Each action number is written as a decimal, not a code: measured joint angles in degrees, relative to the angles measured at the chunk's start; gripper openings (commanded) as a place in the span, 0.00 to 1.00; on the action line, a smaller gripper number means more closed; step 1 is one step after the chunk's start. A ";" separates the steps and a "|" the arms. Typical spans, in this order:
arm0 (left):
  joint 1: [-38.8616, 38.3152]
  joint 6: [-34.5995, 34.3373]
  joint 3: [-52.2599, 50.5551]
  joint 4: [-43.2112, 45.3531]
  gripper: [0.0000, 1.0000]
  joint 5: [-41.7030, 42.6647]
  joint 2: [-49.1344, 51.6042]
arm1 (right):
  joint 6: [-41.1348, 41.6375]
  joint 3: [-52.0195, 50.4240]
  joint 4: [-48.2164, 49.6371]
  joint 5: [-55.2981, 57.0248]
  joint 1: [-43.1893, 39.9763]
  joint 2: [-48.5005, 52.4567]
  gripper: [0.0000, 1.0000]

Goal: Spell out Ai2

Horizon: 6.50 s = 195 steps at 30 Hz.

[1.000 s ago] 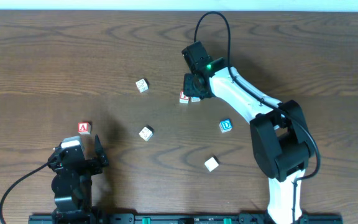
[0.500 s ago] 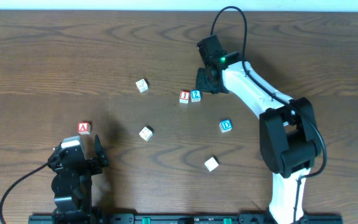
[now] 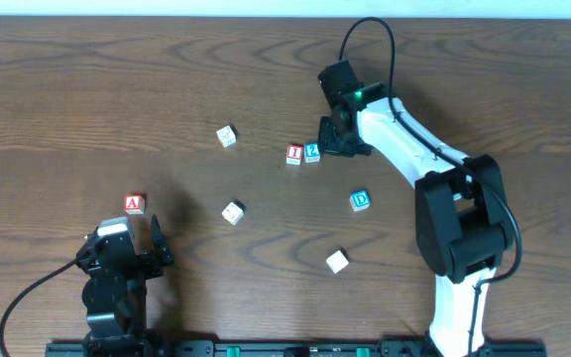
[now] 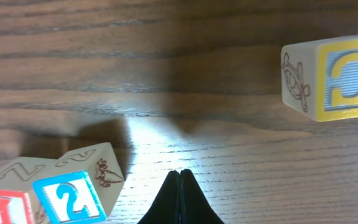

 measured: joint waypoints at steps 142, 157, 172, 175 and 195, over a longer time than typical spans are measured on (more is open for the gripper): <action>0.00 0.00 0.00 0.00 0.95 0.00 0.00 | -23.82 -73.33 8.11 7.80 -17.07 -118.09 0.99; 0.00 0.00 0.00 0.00 0.95 0.00 0.00 | -23.82 -80.41 7.67 6.54 -17.20 -120.52 0.99; 0.00 0.00 0.00 0.00 0.95 0.00 0.00 | -23.82 -80.41 7.67 6.54 -17.20 -120.52 0.99; 0.00 0.00 0.00 0.00 0.95 0.00 0.00 | -23.82 -80.41 7.67 6.54 -17.20 -120.52 0.99; 0.00 -10.23 0.00 0.07 0.95 4.28 0.00 | -23.82 -80.41 7.67 6.54 -17.20 -120.52 0.99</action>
